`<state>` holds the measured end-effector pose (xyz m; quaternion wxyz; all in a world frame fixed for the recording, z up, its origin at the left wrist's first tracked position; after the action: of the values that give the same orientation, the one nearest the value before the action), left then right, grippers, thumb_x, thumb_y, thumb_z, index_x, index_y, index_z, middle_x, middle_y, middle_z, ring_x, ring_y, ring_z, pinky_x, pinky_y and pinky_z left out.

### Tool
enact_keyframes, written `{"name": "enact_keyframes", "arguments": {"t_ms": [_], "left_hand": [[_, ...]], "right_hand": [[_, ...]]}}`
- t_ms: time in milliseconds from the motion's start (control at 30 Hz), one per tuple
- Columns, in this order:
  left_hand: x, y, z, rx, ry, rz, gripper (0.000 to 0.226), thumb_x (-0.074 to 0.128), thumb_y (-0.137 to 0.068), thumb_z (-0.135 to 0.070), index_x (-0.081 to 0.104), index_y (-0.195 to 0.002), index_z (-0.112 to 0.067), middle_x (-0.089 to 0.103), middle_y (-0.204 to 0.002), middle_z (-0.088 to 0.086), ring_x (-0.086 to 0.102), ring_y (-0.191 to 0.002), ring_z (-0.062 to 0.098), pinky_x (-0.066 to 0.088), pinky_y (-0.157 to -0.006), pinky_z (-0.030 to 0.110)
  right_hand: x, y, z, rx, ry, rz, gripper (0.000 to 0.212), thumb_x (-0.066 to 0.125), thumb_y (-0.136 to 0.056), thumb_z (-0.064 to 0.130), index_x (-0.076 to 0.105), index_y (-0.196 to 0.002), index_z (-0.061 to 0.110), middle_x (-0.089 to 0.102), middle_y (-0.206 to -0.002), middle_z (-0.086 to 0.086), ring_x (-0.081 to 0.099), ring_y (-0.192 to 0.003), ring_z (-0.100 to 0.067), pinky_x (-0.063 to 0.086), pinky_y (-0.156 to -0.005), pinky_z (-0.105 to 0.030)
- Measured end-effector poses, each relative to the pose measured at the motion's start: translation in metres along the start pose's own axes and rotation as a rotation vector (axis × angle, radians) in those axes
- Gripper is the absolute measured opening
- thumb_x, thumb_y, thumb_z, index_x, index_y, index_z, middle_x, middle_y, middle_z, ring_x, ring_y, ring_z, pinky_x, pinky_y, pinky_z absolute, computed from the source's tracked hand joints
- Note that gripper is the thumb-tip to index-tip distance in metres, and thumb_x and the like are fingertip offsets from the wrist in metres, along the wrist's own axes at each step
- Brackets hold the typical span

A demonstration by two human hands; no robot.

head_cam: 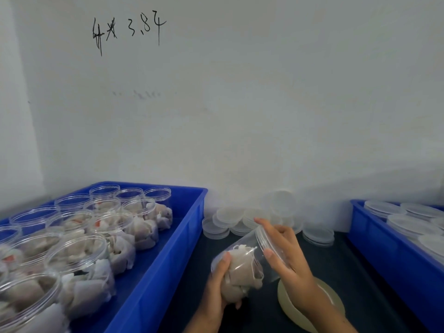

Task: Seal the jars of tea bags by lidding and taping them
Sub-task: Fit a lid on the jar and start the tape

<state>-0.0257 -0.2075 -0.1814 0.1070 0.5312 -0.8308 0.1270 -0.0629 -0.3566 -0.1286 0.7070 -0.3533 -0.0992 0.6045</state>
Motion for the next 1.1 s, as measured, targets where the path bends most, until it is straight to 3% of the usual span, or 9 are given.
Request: {"name": "enact_keyframes", "arguments": {"t_ms": [133,300,467,533,633,767,900,1000,1100], "left_hand": [[0.002,-0.001,-0.001,-0.012,-0.059,0.011,0.056,0.052,-0.073,-0.062,0.052,-0.122,-0.035,0.072,-0.092,0.017,0.062,-0.061,0.024,0.041,-0.043,0.025],[0.001,-0.002,0.004,0.013,-0.08,-0.113,0.066,0.078,-0.066,-0.058,0.053,-0.122,-0.033,0.067,-0.114,0.011,0.068,-0.096,0.028,0.057,-0.066,0.035],[-0.005,-0.004,0.006,0.059,-0.125,-0.145,0.078,0.078,-0.058,-0.04,0.042,-0.128,-0.036,0.059,-0.123,0.004,0.065,-0.105,0.024,0.057,-0.087,0.043],[-0.004,-0.003,0.005,0.041,-0.13,-0.14,0.082,0.079,-0.055,-0.047,0.043,-0.129,-0.036,0.059,-0.123,0.004,0.065,-0.105,0.025,0.057,-0.085,0.043],[-0.001,0.001,0.003,0.003,-0.082,-0.119,0.079,0.075,-0.054,-0.058,0.052,-0.124,-0.03,0.065,-0.115,0.014,0.067,-0.094,0.03,0.056,-0.061,0.035],[-0.003,0.003,-0.001,-0.007,-0.009,-0.063,0.073,0.071,-0.055,-0.063,0.06,-0.117,-0.027,0.071,-0.105,0.017,0.066,-0.079,0.027,0.047,-0.051,0.029],[-0.003,0.001,0.002,0.043,-0.074,-0.118,0.071,0.075,-0.053,-0.06,0.058,-0.116,-0.032,0.071,-0.105,0.007,0.068,-0.087,0.025,0.05,-0.057,0.027],[-0.003,0.002,0.003,0.087,-0.086,-0.148,0.063,0.078,-0.055,-0.058,0.061,-0.111,-0.037,0.07,-0.108,0.004,0.07,-0.09,0.023,0.053,-0.061,0.027],[-0.002,0.004,0.003,0.072,-0.091,-0.155,0.069,0.077,-0.05,-0.064,0.061,-0.112,-0.038,0.071,-0.106,0.001,0.07,-0.09,0.022,0.053,-0.061,0.027]], "right_hand": [[-0.003,0.002,-0.008,-0.008,-0.022,-0.013,0.047,0.048,-0.083,0.052,0.052,-0.13,0.051,0.049,-0.112,0.014,0.053,-0.112,-0.009,0.041,-0.092,-0.013],[-0.002,0.001,-0.027,0.185,-0.091,-0.056,0.035,0.045,-0.094,0.046,0.052,-0.127,0.055,0.055,-0.119,0.008,0.056,-0.113,-0.009,0.048,-0.097,-0.04],[0.004,0.0,-0.041,0.438,-0.134,-0.001,0.043,0.039,-0.097,0.05,0.06,-0.127,0.028,0.064,-0.122,-0.001,0.058,-0.118,-0.021,0.045,-0.103,-0.05],[0.002,0.001,-0.034,0.411,-0.173,-0.016,0.043,0.043,-0.089,0.058,0.066,-0.112,0.029,0.068,-0.112,0.0,0.062,-0.11,-0.019,0.047,-0.1,-0.047],[0.001,0.003,-0.021,0.222,-0.177,0.009,0.046,0.044,-0.087,0.071,0.053,-0.127,0.05,0.051,-0.134,0.023,0.042,-0.13,0.004,0.037,-0.106,-0.026],[0.003,0.006,-0.013,0.01,-0.006,0.022,0.048,0.042,-0.093,0.054,0.042,-0.14,0.044,0.046,-0.139,0.02,0.039,-0.133,-0.002,0.034,-0.102,-0.022],[0.007,0.003,-0.015,0.174,-0.147,-0.048,0.038,0.044,-0.093,0.051,0.051,-0.13,0.047,0.051,-0.133,0.027,0.042,-0.129,0.007,0.036,-0.105,-0.023],[0.005,-0.004,-0.017,0.293,-0.168,-0.047,0.034,0.046,-0.095,0.054,0.053,-0.127,0.046,0.054,-0.13,0.018,0.047,-0.126,-0.003,0.042,-0.105,-0.031],[0.004,-0.008,-0.013,0.307,-0.157,-0.016,0.028,0.044,-0.092,0.053,0.052,-0.119,0.054,0.051,-0.129,0.026,0.044,-0.123,0.005,0.038,-0.093,-0.014]]}}
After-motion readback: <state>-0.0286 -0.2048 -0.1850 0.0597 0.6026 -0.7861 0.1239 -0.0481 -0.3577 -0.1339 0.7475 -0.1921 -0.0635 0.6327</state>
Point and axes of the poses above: each hand's wrist, its own y-axis away from the middle knuckle, its own x-axis out of the palm, z = x × y, the point moved 2 cm from there along -y, towards the middle knuckle
